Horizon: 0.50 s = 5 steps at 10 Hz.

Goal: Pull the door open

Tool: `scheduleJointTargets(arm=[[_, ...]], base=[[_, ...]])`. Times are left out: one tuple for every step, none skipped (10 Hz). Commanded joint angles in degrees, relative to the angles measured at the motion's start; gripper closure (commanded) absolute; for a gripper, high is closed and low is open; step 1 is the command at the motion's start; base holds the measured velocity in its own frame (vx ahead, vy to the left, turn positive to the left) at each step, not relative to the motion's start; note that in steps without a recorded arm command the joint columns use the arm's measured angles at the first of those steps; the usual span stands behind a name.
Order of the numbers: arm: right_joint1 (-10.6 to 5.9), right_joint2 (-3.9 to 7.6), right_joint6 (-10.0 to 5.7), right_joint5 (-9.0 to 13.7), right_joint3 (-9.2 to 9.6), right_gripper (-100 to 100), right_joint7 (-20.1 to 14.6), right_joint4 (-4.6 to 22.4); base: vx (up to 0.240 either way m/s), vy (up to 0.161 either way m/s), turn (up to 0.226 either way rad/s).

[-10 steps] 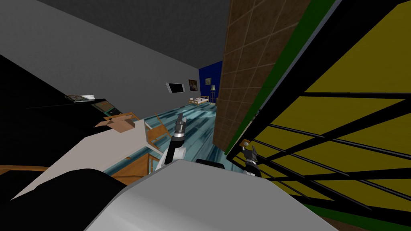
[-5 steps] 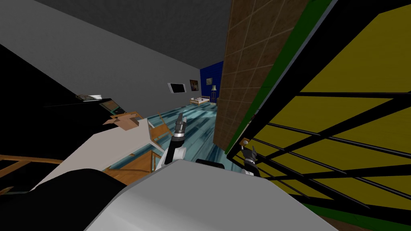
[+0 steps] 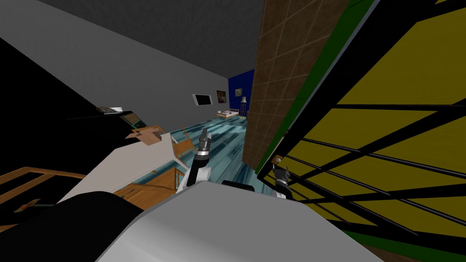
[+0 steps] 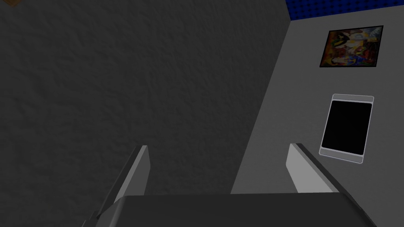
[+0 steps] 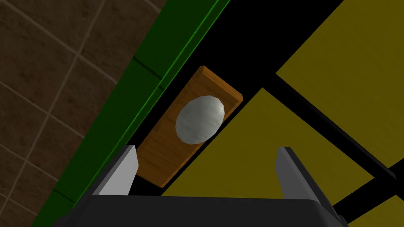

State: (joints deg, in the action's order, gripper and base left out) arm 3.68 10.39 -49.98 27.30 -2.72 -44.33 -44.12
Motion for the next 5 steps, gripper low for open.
scheduleJointTargets(arm=[[0.03,-0.14,0.07,0.6,0.21,-100,-1.7,-0.3],[0.0,-0.45,0.09,1.8,0.63,-100,-4.0,-0.6],[-0.03,-0.75,0.11,3.0,1.05,-100,-5.5,-0.8],[-0.03,-0.75,0.11,3.0,1.05,-100,-6.4,-0.8],[-0.06,-1.05,0.13,4.2,1.46,-100,-8.4,-1.1]], base=[[-0.041,-0.01,0.024],[-0.05,-0.006,0.039],[-0.077,-0.012,0.073],[-0.056,-0.011,0.023],[-0.058,-0.01,0.045]])
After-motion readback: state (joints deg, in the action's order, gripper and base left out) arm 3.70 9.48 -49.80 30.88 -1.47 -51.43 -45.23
